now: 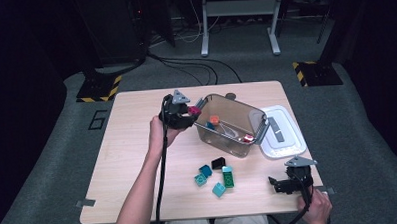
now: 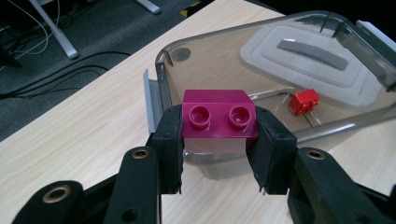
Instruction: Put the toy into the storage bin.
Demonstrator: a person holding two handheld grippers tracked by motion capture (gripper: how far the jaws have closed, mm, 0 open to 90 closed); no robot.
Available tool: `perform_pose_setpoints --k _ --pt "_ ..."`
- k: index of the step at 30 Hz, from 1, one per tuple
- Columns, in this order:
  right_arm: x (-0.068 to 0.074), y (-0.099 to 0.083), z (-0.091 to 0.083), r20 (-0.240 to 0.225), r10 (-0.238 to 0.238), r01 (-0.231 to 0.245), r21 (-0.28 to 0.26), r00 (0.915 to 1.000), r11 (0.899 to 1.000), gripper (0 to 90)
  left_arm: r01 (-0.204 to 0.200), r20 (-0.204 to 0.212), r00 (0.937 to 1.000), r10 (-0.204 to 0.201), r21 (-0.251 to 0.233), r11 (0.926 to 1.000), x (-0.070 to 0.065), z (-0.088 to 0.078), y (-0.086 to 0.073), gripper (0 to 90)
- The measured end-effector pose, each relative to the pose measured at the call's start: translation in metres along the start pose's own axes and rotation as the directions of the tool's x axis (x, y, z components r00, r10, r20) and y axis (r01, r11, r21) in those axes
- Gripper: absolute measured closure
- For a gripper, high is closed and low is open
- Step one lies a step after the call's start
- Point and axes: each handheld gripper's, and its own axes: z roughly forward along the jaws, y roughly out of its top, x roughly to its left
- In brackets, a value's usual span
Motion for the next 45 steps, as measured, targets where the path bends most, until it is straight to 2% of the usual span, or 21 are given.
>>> perform_pose_setpoints --k 3,11,23,33,40,41,45 --pt "0.0 0.0 0.0 0.0 -0.001 0.001 0.0 1.0 1.0 0.0 0.0 0.002 1.0 0.0 0.014 0.9999 0.0 0.011 0.007 58.8" --pt "0.0 0.0 0.0 0.0 -0.001 0.001 0.0 1.0 1.0 0.0 -0.003 0.017 0.9999 0.002 0.043 0.9991 0.001 0.03 0.014 58.8" --pt "0.0 0.0 0.0 0.002 -0.002 0.002 -0.001 1.0 1.0 0.0 0.016 0.032 0.9993 -0.02 0.106 0.9943 0.001 0.062 0.013 58.7" --pt "0.0 0.0 0.0 0.002 -0.002 0.002 -0.001 1.0 1.0 0.0 0.028 0.039 0.9987 -0.034 0.154 0.9876 0.001 0.079 0.01 58.0" --pt "0.0 0.0 0.0 0.002 -0.002 0.002 -0.001 1.0 1.0 0.0 0.037 0.025 0.9988 -0.042 0.173 0.9842 -0.001 0.075 0.01 39.6" --pt "0.0 0.0 0.0 0.004 -0.001 0.001 -0.001 1.0 1.0 0.0 0.048 0.02 0.9984 -0.052 0.165 0.9852 -0.002 0.071 0.01 33.6" --pt "0.0 0.0 0.0 0.004 -0.001 0.001 -0.001 1.0 1.0 0.0 0.044 0.01 0.9989 -0.046 0.14 0.9891 -0.004 0.06 0.008 24.2"
